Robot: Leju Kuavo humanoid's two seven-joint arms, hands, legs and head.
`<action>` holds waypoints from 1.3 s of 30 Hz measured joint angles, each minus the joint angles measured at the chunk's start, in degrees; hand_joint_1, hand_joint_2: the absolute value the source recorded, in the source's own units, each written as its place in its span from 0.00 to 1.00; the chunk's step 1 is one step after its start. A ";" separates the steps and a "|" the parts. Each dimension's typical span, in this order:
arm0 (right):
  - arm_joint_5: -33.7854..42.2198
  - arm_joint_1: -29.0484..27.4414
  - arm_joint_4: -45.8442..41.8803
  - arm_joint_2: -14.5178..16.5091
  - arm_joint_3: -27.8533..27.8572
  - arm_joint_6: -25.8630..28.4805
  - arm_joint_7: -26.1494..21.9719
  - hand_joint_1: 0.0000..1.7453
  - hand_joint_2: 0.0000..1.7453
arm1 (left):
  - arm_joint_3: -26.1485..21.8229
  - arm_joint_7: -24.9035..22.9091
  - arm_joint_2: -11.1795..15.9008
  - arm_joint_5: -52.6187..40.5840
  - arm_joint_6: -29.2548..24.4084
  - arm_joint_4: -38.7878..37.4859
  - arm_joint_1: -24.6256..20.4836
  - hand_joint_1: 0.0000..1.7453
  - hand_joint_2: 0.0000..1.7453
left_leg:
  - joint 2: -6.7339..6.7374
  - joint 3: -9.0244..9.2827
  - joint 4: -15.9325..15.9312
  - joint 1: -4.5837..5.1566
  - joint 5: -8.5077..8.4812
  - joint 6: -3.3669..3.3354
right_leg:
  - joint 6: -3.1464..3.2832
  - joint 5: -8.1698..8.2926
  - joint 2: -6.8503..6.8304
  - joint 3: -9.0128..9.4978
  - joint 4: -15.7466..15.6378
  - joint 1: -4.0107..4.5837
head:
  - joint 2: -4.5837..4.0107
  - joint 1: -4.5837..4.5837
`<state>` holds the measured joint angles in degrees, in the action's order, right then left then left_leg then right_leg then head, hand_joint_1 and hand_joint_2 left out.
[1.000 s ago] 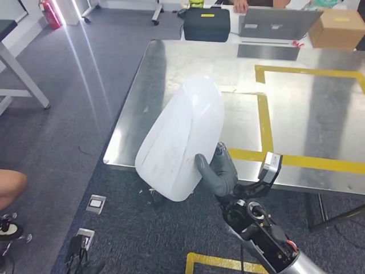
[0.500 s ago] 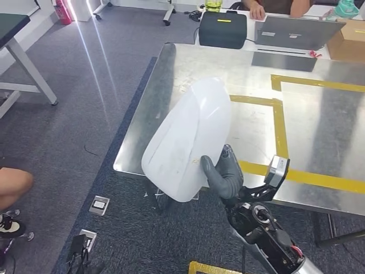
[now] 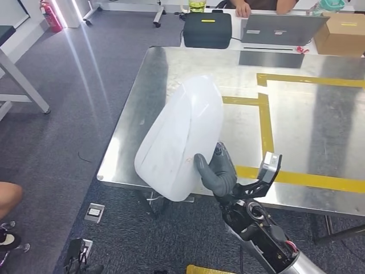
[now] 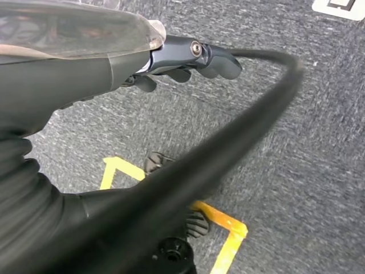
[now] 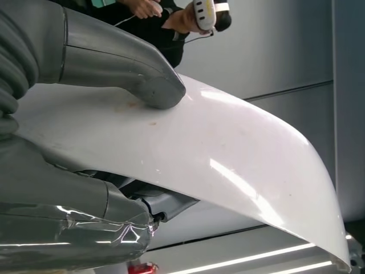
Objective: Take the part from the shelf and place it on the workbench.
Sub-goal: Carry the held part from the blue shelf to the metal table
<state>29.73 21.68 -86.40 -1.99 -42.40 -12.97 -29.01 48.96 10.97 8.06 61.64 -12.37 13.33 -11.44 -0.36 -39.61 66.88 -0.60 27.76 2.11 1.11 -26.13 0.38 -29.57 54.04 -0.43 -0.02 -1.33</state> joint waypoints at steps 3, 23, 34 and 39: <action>0.00 0.04 -0.01 0.02 0.01 0.05 -0.01 1.00 1.00 | -0.01 0.00 0.08 -0.01 -0.05 0.00 -0.17 0.00 1.00 | 0.03 4.94 -11.37 0.30 -4.93 -0.81 | -0.58 -0.76 0.10 0.58 0.06 0.22 | 0.00 -0.56; -0.17 0.15 -0.13 0.03 0.04 0.08 0.25 1.00 1.00 | -0.01 0.00 -0.09 0.01 -0.31 0.00 -0.47 0.00 1.00 | -0.04 8.86 -12.02 0.17 -1.09 -0.79 | -0.98 0.89 0.11 -1.26 0.36 0.15 | 0.00 2.25; 0.00 0.08 -0.14 0.04 -0.14 0.35 0.45 1.00 1.00 | -0.01 0.15 0.04 -0.03 0.11 0.00 -0.39 0.00 1.00 | 0.03 5.23 -11.88 0.09 -5.19 -0.72 | -0.69 -0.98 0.10 0.83 0.15 0.36 | 0.00 -0.43; 0.00 0.06 -0.15 0.04 -0.15 0.42 0.46 1.00 1.00 | -0.01 0.31 -0.05 -0.07 0.13 0.00 -0.37 0.00 1.00 | -0.08 5.57 -12.77 0.31 -4.79 -0.87 | -0.27 -1.35 0.10 1.03 -0.03 0.47 | 0.00 0.49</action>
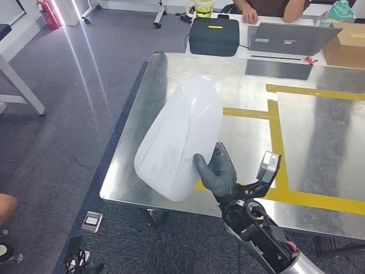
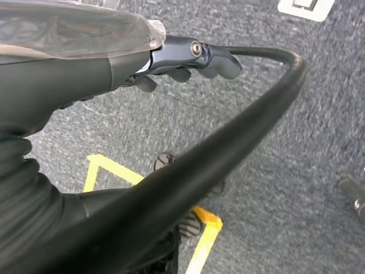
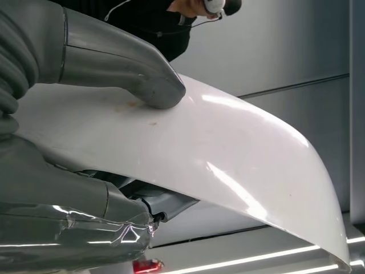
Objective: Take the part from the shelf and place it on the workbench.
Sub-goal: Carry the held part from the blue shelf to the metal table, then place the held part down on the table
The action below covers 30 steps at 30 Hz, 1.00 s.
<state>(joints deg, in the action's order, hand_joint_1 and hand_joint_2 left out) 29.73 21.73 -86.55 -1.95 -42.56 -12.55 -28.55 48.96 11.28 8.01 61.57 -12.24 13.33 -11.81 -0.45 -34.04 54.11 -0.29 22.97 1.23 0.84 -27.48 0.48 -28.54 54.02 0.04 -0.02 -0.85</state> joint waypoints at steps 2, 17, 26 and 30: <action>0.00 0.00 0.00 0.00 0.00 0.00 0.00 1.00 1.00 | 0.00 0.02 0.02 0.00 0.00 0.00 0.00 0.00 1.00 | -0.02 0.01 0.00 0.06 0.12 -0.20 | -0.04 0.01 -0.02 0.15 -0.25 -0.03 | 0.01 0.31; 0.07 0.00 0.00 0.00 -0.02 0.54 0.12 1.00 1.00 | 0.00 0.02 -0.03 -0.17 -0.26 0.00 0.00 0.00 1.00 | 0.02 0.07 0.05 0.10 0.25 -0.49 | -1.08 0.12 -0.07 0.33 -0.71 -0.07 | 0.01 0.75; -5.70 2.46 0.04 -0.03 -0.45 4.10 3.42 1.00 1.00 | 0.05 -0.44 -0.14 -1.02 0.03 0.00 -0.17 0.00 1.00 | 0.05 0.17 -0.06 -0.06 0.22 -0.43 | -1.07 0.12 -0.05 0.33 -0.70 0.08 | 0.00 0.58; -8.54 5.53 0.50 -0.04 -0.76 5.95 4.93 1.00 1.00 | 0.08 -0.88 -0.25 -1.44 0.09 0.00 -0.46 0.00 1.00 | 0.05 0.18 -0.09 -0.08 0.20 -0.41 | -1.07 0.12 -0.04 0.33 -0.69 0.10 | 0.00 0.49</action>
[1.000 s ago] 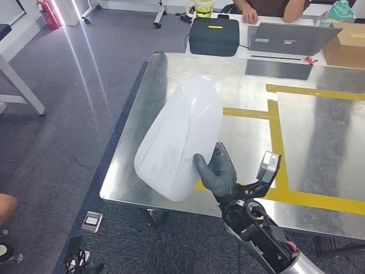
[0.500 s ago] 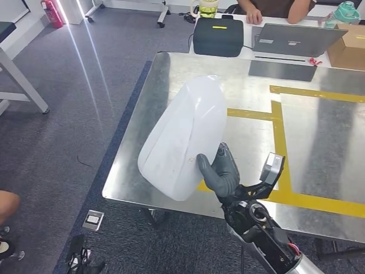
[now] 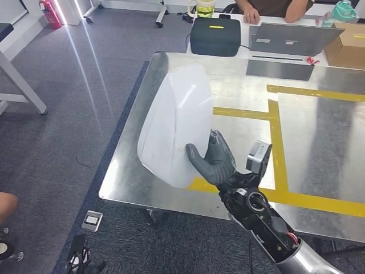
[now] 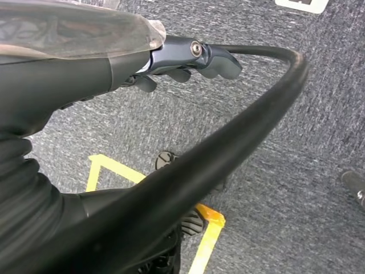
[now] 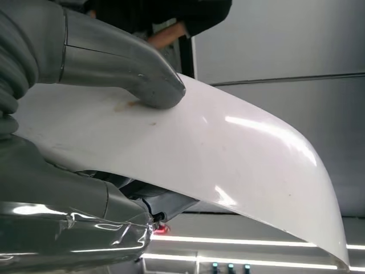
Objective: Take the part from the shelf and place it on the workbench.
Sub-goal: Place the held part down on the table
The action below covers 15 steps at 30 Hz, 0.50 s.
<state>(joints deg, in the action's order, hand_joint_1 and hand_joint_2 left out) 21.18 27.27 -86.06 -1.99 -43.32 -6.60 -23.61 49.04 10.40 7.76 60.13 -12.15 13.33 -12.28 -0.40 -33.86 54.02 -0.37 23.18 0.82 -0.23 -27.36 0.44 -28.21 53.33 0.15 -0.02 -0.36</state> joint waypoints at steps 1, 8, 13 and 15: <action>-0.67 0.77 0.18 0.00 -0.09 0.32 0.27 1.00 1.00 | 0.01 -0.09 -0.04 -0.07 0.00 0.00 -0.07 0.00 1.00 | 0.00 0.00 0.00 0.00 0.00 0.00 | 0.00 0.00 0.00 0.01 0.00 0.00 | 0.00 -0.03; -13.52 10.07 3.92 0.17 -2.30 4.18 6.09 1.00 1.00 | 0.00 -0.15 -0.26 -0.52 0.36 0.00 -0.78 0.00 1.00 | 0.01 0.00 -0.01 0.00 -0.02 0.03 | 0.00 0.00 0.00 0.05 0.03 0.01 | 0.00 -0.18; -18.82 17.53 10.18 1.02 -4.82 5.41 8.56 1.00 1.00 | 0.02 -0.15 -0.35 -0.61 0.61 0.00 -1.36 0.00 1.00 | -0.02 0.00 -0.01 0.00 -0.04 0.05 | 0.01 0.01 -0.03 0.04 0.03 0.01 | 0.00 -0.29; -21.40 20.05 13.15 1.35 -6.07 6.35 9.44 1.00 1.00 | 0.03 -0.15 -0.38 -0.74 0.66 0.00 -1.57 0.00 1.00 | -0.03 0.00 -0.01 0.00 -0.04 0.05 | 0.01 0.01 -0.05 0.04 0.03 0.01 | 0.00 -0.35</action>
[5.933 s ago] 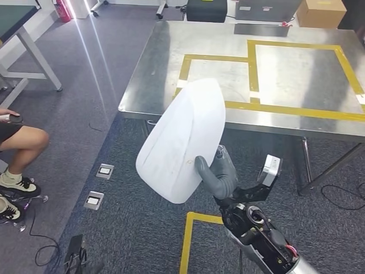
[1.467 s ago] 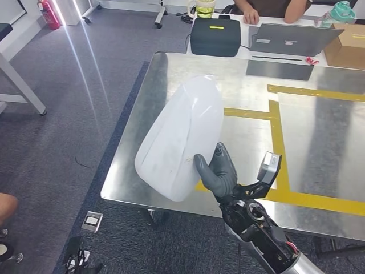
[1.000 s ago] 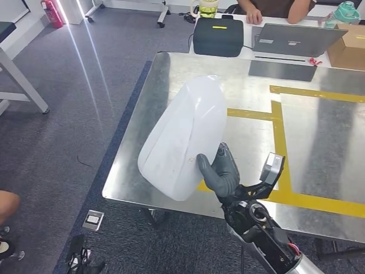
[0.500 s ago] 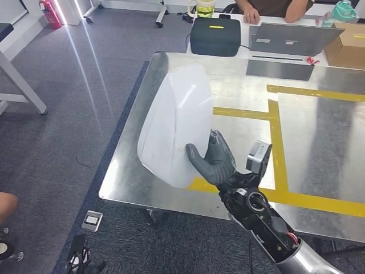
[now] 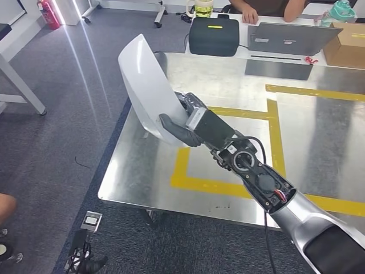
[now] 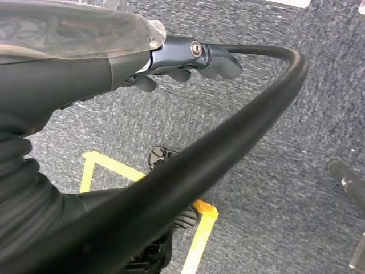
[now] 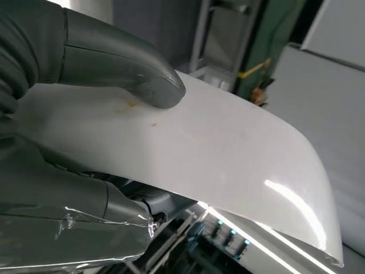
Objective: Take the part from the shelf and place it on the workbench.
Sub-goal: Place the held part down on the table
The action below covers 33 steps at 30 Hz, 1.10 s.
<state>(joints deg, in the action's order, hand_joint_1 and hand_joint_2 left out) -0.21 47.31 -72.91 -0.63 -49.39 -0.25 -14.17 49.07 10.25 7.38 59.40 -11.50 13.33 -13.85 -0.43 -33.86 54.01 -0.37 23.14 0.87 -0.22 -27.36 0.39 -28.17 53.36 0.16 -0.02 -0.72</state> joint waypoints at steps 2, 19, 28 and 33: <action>-5.28 1.93 2.41 0.21 -1.11 2.19 1.49 1.00 1.00 | 0.00 0.00 -0.03 -0.21 0.02 0.00 -0.11 0.00 1.00 | -0.02 0.00 0.00 0.00 0.00 0.00 | 0.00 0.00 -0.02 0.01 0.00 0.00 | 0.00 -0.05; -44.85 7.79 18.69 0.67 -7.35 11.06 10.50 1.00 1.00 | 0.00 1.19 -0.23 -0.61 0.09 0.00 -0.37 0.00 1.00 | -0.03 0.03 0.00 -0.01 0.00 0.00 | 0.00 0.00 -0.02 -0.02 0.00 0.00 | 0.00 -0.22; -51.82 8.40 25.89 -2.66 -8.92 8.24 12.92 1.00 1.00 | 0.00 2.14 -0.19 -0.80 0.32 0.00 -0.35 0.00 1.00 | 0.04 0.05 0.03 0.00 0.00 0.00 | -0.01 0.00 0.10 -0.01 -0.02 -0.05 | 0.00 -0.16; -58.02 8.73 28.30 -5.17 -9.97 5.29 15.15 1.00 1.00 | 0.02 3.07 -0.19 -1.88 -0.75 0.00 -0.34 0.00 1.00 | 0.00 0.07 0.04 -0.01 0.00 0.00 | -0.01 0.00 0.02 -0.02 -0.03 -0.03 | 0.00 -0.22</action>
<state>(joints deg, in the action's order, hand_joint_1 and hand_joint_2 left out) -58.24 56.04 -44.60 -5.80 -59.35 5.04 0.98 49.09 13.32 7.19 57.52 -12.25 13.33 -14.19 -0.43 -33.79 54.05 -0.38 23.14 0.87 -0.23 -27.36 0.42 -28.19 53.33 0.12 -0.02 -0.94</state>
